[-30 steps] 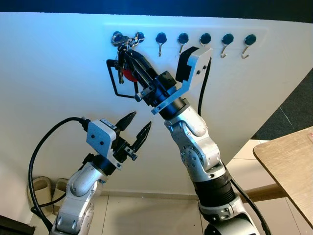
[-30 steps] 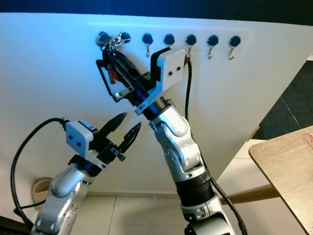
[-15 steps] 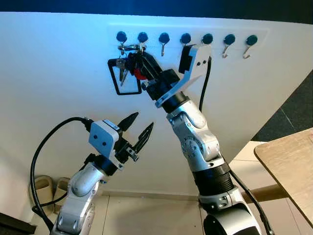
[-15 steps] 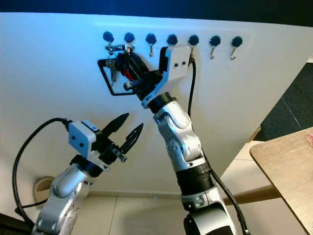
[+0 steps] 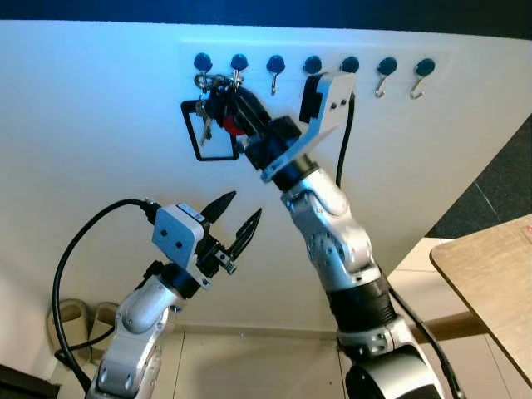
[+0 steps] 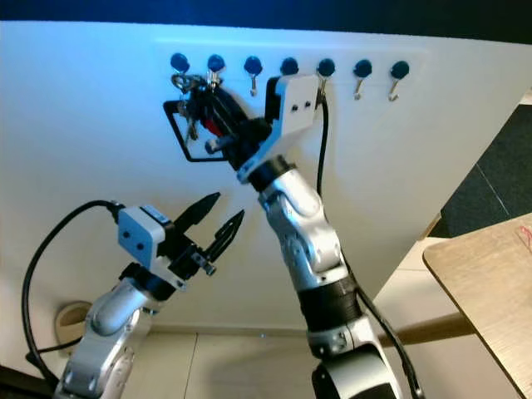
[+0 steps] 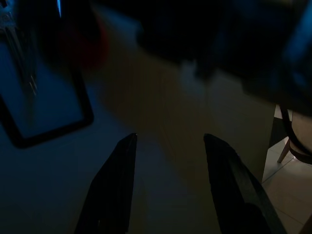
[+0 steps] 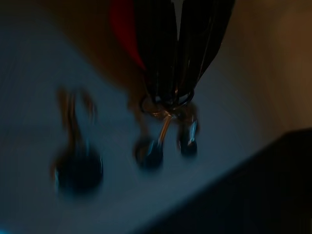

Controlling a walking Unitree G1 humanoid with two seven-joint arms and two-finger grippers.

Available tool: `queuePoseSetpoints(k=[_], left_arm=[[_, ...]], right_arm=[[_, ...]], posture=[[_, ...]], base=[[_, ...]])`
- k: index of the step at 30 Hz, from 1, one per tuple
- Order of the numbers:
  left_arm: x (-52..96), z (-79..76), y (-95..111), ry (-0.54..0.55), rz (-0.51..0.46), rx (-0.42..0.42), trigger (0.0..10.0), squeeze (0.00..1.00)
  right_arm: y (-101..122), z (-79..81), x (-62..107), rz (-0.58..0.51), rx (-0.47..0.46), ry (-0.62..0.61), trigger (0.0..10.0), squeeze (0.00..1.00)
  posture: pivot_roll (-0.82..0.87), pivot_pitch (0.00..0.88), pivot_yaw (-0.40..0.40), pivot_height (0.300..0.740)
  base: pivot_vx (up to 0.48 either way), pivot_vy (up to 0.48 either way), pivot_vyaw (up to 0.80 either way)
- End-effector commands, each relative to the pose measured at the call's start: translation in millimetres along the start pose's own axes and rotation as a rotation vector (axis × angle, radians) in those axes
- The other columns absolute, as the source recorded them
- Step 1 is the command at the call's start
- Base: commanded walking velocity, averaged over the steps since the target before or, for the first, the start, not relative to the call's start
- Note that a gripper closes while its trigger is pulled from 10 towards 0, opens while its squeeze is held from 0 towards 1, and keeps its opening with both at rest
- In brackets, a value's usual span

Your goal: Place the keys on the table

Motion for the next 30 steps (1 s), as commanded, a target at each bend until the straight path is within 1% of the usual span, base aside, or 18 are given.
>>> queuePoseSetpoints(k=[1,3,6,11,14,15,17,18,19,21,23,27,30], left_arm=[[2.1,0.3,-2.5,0.003,0.014,-0.010,10.0,0.00],[2.1,0.3,-2.5,0.003,0.014,-0.010,10.0,0.00],[2.0,2.7,-1.8,0.015,0.011,-0.009,10.0,0.00],[1.8,3.8,-1.6,0.019,0.009,-0.009,10.0,0.00],[1.8,3.8,-1.6,0.019,0.009,-0.009,10.0,0.00],[1.2,5.8,-0.7,0.030,0.004,-0.008,10.0,0.00],[1.2,5.8,-0.7,0.030,0.004,-0.008,10.0,0.00],[0.0,10.7,0.9,0.056,-0.004,-0.011,10.0,0.00],[-0.3,12.0,1.5,0.063,-0.007,-0.011,10.0,0.00],[-0.1,12.5,2.0,0.065,-0.008,-0.013,10.0,0.00],[0.1,12.5,2.1,0.065,-0.007,-0.013,10.0,0.00],[0.2,11.2,1.5,0.060,-0.004,-0.013,10.0,0.00],[0.1,10.3,1.7,0.057,-0.004,-0.011,10.0,0.00]], right_arm=[[-22.2,10.4,9.7,0.046,-0.033,0.012,10.0,0.00],[-22.2,10.4,9.7,0.046,-0.033,0.012,10.0,0.00],[-25.9,10.9,14.6,0.069,-0.001,0.021,10.0,0.00],[-26.5,11.3,16.0,0.075,0.010,0.026,10.0,0.00],[-26.5,11.3,16.0,0.075,0.010,0.026,10.0,0.00],[-21.8,13.4,15.1,0.054,0.021,0.039,10.0,0.00],[-21.8,13.4,15.1,0.054,0.021,0.039,10.0,0.00],[-6.3,29.3,7.7,-0.017,0.021,0.123,10.0,0.00],[0.1,36.9,4.1,-0.045,0.012,0.159,10.0,0.00],[6.2,45.5,0.5,-0.068,-0.001,0.189,10.0,0.00],[7.2,46.5,-0.5,-0.072,-0.003,0.191,10.0,0.00],[15.7,46.2,-13.5,-0.095,-0.050,0.169,10.0,0.00],[17.5,45.0,-17.0,-0.100,-0.065,0.158,10.0,0.00]], posture=[[0.04,0.137,-0.011,0.740],[0.04,0.137,-0.011,0.740],[0.03,0.139,-0.010,0.740],[0.03,0.140,-0.009,0.740],[0.03,0.140,-0.009,0.740],[0.03,0.140,-0.006,0.740],[0.03,0.140,-0.006,0.740],[0.03,0.142,-0.003,0.740],[0.04,0.143,-0.003,0.740],[0.04,0.144,-0.003,0.740],[0.04,0.145,-0.003,0.740],[0.03,0.148,-0.002,0.740],[0.03,0.148,-0.002,0.740]], base=[[0.000,0.000,0.00],[0.000,0.000,0.00],[0.000,0.000,0.00],[0.000,0.000,0.00],[0.000,0.000,0.00],[0.000,0.000,0.00],[0.000,0.000,0.00],[0.000,0.000,0.00],[0.000,0.000,0.00],[0.000,0.000,0.00],[0.000,0.000,0.00],[0.000,0.000,0.00],[0.000,0.000,0.00]])
Point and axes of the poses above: a point about 5 cm out from each wrist's last joint towards the gripper, its own x axis pointing back from the gripper into the wrist, its own y axis along the axis of the wrist's last joint, z = x × y, the point moved 4 cm from there along -x, pointing out of the wrist towards the gripper, and after that the axes turned 11 degrees about -x, right-handed, at the moved point
